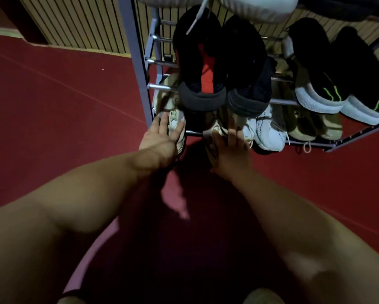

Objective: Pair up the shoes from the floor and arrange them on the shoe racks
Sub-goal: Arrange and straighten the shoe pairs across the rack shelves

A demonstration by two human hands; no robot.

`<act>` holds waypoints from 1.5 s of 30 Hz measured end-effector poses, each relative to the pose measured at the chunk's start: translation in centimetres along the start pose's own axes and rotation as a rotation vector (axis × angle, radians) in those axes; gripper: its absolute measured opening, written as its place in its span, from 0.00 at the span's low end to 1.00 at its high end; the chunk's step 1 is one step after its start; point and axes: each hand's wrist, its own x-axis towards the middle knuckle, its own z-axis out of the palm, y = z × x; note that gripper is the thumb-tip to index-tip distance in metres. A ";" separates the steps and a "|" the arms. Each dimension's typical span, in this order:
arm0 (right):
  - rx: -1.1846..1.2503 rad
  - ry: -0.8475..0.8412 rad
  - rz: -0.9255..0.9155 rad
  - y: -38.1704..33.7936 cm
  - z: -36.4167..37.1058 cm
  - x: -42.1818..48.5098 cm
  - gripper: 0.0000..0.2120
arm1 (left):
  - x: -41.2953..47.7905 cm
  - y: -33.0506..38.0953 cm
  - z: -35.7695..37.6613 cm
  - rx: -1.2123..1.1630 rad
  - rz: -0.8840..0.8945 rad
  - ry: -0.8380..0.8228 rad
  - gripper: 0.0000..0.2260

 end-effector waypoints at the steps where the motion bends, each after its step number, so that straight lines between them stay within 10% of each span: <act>1: 0.023 0.070 -0.019 0.0 0.3 -0.1 0.35 | -0.1 -0.1 -0.2 0.063 0.006 -0.009 0.40; 13: 0.198 -0.061 -0.105 -2.1 -2.1 5.3 0.35 | 0.9 0.1 -1.3 0.646 0.040 0.098 0.26; 21: 0.188 -0.292 -0.137 -3.0 -1.5 7.9 0.34 | 1.3 -0.4 -1.8 0.511 0.087 0.093 0.28; 35: -0.020 -0.074 -0.287 -2.4 -1.9 5.5 0.31 | 2.0 -0.5 -1.7 0.390 0.127 0.050 0.24; 42: 0.253 0.032 0.408 2.5 0.4 2.0 0.29 | 1.6 0.2 -1.8 0.284 0.046 0.059 0.30; 45: 0.124 -0.115 0.439 5.4 0.7 1.1 0.40 | 1.5 1.1 -1.0 0.189 0.050 0.099 0.32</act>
